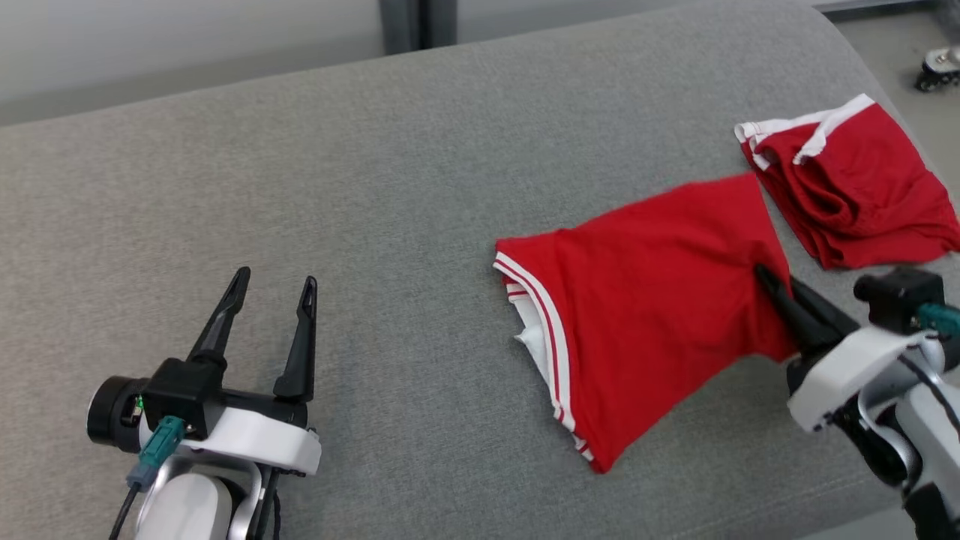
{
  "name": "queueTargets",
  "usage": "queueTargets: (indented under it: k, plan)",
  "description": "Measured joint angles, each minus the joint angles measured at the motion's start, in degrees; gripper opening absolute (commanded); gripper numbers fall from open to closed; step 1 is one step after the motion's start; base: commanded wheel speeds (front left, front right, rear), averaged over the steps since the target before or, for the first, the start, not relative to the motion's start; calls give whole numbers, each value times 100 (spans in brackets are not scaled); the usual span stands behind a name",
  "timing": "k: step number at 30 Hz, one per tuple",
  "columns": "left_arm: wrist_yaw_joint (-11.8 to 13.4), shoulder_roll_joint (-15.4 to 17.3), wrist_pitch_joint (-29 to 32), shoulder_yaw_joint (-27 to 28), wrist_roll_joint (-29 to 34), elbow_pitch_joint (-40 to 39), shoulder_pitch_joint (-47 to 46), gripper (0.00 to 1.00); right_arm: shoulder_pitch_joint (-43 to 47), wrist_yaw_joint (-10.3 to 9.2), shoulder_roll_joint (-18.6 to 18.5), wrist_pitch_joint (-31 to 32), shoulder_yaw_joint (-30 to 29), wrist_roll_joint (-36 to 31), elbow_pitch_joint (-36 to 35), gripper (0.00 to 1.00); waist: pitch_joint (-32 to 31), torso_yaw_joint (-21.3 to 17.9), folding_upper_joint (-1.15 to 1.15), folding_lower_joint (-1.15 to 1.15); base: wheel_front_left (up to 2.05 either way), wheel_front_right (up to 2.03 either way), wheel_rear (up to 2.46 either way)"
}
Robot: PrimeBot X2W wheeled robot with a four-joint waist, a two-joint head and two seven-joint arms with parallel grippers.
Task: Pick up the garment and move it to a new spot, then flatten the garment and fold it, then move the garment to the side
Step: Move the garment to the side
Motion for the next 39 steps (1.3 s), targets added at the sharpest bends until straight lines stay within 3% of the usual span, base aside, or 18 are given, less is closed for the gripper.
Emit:
queueTargets:
  k: [7, 16, 23, 31, 33, 39]
  plan:
    - [-18, 240, 322, -109, 199, -343, -339, 100, -1200, 0, 200, -364, 85, 176, 643, 0, 608, -310, 0, 0, 0, 0, 0]
    - [-112, 445, 591, -311, 417, -724, -699, 100, -2036, 0, -424, -599, -224, 511, 1446, 0, 1329, -395, 0, 0, 0, 0, 0]
    - [-110, 503, 643, -333, 457, -926, -811, 100, -2125, 0, -976, -623, -1053, 683, 1792, 0, 1579, -353, 0, 0, 0, 0, 0]
    - [-103, 569, 749, -408, 501, -1146, -901, 100, -2220, 0, -914, -628, -1365, 814, 2593, 0, 1695, -271, 0, 0, 0, 0, 0]
    - [-103, 579, 773, -422, 506, -1173, -911, 100, -2286, 0, -869, -628, -1383, 812, 2757, 100, 1710, -251, 0, 0, 0, 0, 0]
    - [-60, 580, 780, -449, 503, -1187, -916, 100, -2347, 0, -757, -628, -1734, 524, 2876, 100, 1656, -253, 0, 0, 0, 0, 0]
